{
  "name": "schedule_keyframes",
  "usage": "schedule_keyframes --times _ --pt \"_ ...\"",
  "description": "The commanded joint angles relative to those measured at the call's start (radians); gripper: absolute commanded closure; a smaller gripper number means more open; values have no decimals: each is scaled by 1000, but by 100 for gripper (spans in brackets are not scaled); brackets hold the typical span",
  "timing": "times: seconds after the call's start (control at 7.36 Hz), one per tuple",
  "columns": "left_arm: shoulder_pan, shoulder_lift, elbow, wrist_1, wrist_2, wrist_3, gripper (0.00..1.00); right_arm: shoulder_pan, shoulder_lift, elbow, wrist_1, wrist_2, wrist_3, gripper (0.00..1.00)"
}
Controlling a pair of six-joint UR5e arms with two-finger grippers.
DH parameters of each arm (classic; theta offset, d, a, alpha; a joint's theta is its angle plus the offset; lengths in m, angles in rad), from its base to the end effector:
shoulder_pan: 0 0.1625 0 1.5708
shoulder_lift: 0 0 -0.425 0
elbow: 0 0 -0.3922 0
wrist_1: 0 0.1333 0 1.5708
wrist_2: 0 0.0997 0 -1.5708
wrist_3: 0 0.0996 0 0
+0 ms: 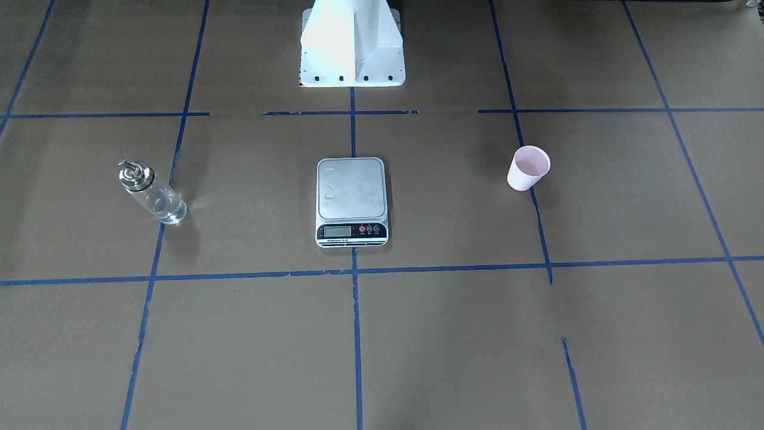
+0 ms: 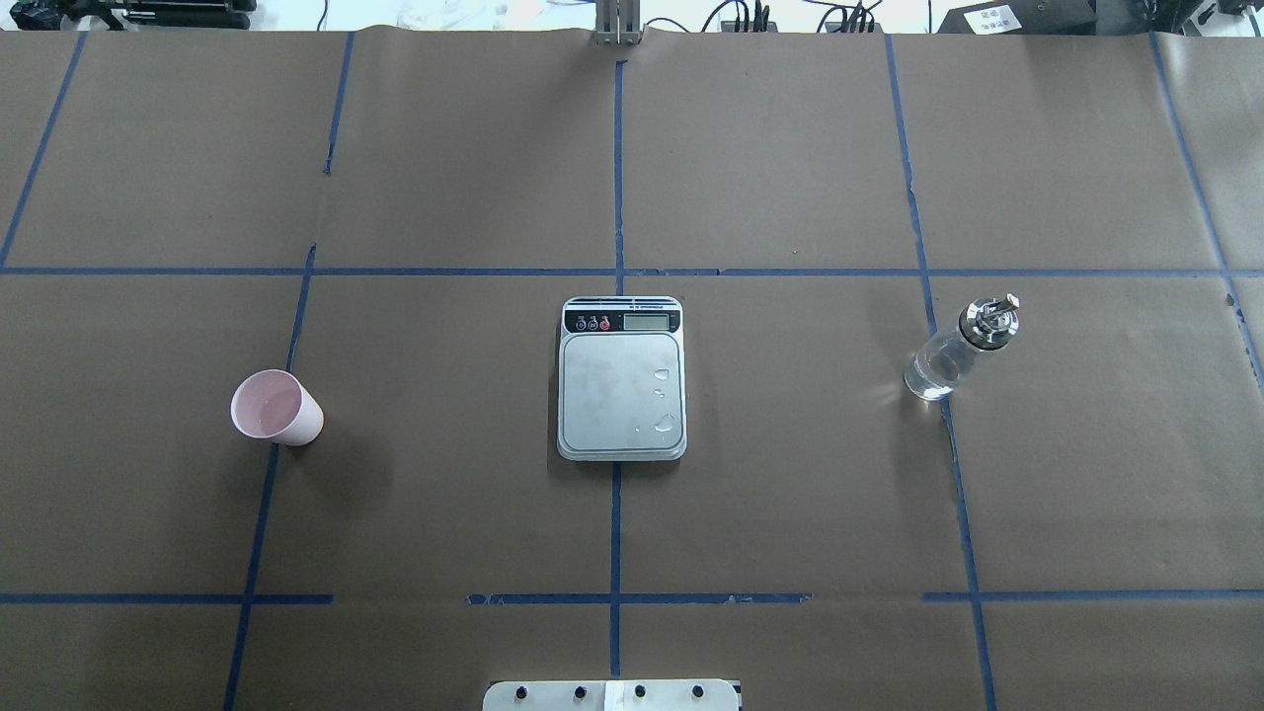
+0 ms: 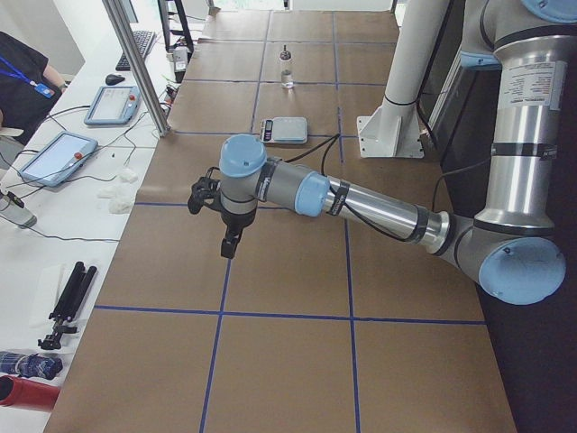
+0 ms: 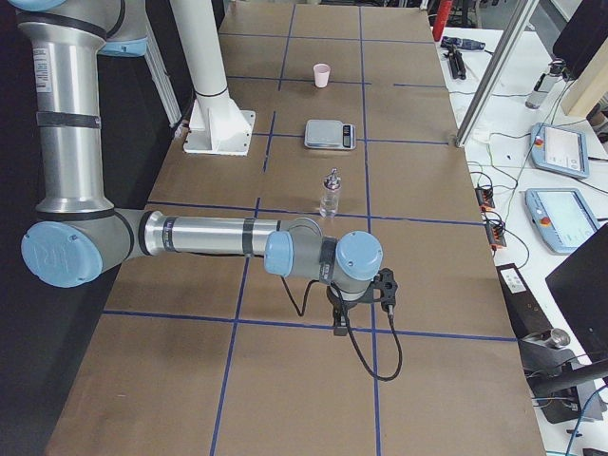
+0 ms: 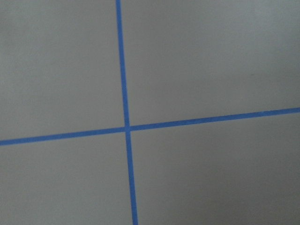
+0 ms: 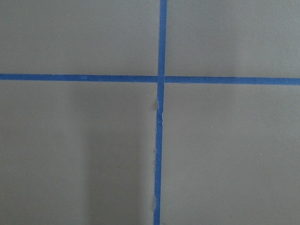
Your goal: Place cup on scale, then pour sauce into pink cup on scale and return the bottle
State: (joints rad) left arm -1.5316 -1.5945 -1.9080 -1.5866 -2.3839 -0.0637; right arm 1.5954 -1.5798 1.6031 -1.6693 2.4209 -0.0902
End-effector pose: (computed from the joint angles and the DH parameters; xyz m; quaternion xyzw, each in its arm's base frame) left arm -0.0415 -0.4969 0.4759 0.1518 0.3968 0.0630 0.9031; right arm 0.0703 -0.4812 0.6514 -0.0106 -0.4134 -0.0144 0.9104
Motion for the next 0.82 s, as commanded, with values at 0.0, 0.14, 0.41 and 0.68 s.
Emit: schedule_keyframes --times 0.0,0.14,0.41,0.68 --pt "129 -15 -51 -36 -33 -200 0 0 -3 26 -1 21 1 0" --pt "186 -45 -72 -79 -38 -258 0 0 -3 26 -1 20 1 0" --pt "220 -56 -68 -84 -181 -262 0 0 -3 26 -1 18 1 0" --pt "281 -59 -109 -92 -82 -458 0 0 -2 72 0 21 0 0"
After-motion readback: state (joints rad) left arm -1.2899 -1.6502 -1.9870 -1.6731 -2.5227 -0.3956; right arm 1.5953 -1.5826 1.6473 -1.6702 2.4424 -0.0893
